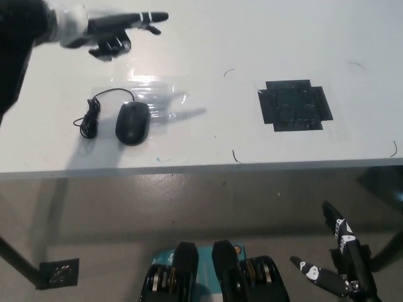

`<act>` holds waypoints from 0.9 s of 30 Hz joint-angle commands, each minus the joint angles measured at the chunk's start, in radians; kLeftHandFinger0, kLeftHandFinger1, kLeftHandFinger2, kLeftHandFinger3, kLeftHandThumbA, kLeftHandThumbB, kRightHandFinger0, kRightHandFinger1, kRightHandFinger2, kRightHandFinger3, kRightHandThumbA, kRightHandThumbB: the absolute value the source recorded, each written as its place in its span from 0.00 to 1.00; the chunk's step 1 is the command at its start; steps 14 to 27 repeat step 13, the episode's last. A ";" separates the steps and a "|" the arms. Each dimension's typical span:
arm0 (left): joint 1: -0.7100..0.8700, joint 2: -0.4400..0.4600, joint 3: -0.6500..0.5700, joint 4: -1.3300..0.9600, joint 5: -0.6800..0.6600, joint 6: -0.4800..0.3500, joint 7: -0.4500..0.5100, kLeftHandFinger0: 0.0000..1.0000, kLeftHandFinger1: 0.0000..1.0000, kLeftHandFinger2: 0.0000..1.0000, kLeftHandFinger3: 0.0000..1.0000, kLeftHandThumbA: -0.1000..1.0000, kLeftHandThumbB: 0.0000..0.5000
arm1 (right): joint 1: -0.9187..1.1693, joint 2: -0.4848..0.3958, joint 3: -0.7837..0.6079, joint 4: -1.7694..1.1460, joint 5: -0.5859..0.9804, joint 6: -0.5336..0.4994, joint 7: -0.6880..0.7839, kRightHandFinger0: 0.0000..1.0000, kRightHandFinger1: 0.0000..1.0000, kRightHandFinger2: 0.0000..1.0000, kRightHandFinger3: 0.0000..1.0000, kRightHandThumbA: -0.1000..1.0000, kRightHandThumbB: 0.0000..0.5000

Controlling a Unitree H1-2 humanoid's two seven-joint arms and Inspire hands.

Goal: The robot uses left hand to click on the left button of the black mouse, which is placed on the left area of the table

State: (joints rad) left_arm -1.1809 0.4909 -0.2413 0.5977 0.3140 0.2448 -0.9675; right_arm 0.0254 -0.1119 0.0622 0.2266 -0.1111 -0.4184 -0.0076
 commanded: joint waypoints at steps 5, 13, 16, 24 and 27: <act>0.707 0.137 0.524 -1.361 -0.799 0.225 0.350 0.00 0.00 0.00 1.00 1.00 0.69 | 0.033 -0.012 0.009 -0.022 0.006 -0.052 0.014 0.96 1.00 1.00 1.00 0.88 0.26; 1.330 0.028 0.499 -1.548 -1.033 -0.094 0.408 0.00 0.00 0.00 1.00 0.97 0.55 | 0.060 -0.011 0.010 -0.019 0.001 -0.052 0.008 0.95 1.00 1.00 1.00 0.87 0.27; 1.330 0.028 0.499 -1.548 -1.033 -0.094 0.408 0.00 0.00 0.00 1.00 0.97 0.55 | 0.060 -0.011 0.010 -0.019 0.001 -0.052 0.008 0.95 1.00 1.00 1.00 0.87 0.27; 1.330 0.028 0.499 -1.548 -1.033 -0.094 0.408 0.00 0.00 0.00 1.00 0.97 0.55 | 0.060 -0.011 0.010 -0.019 0.001 -0.052 0.008 0.95 1.00 1.00 1.00 0.87 0.27; 1.330 0.028 0.499 -1.548 -1.033 -0.094 0.408 0.00 0.00 0.00 1.00 0.97 0.55 | 0.060 -0.011 0.010 -0.019 0.001 -0.052 0.008 0.95 1.00 1.00 1.00 0.87 0.27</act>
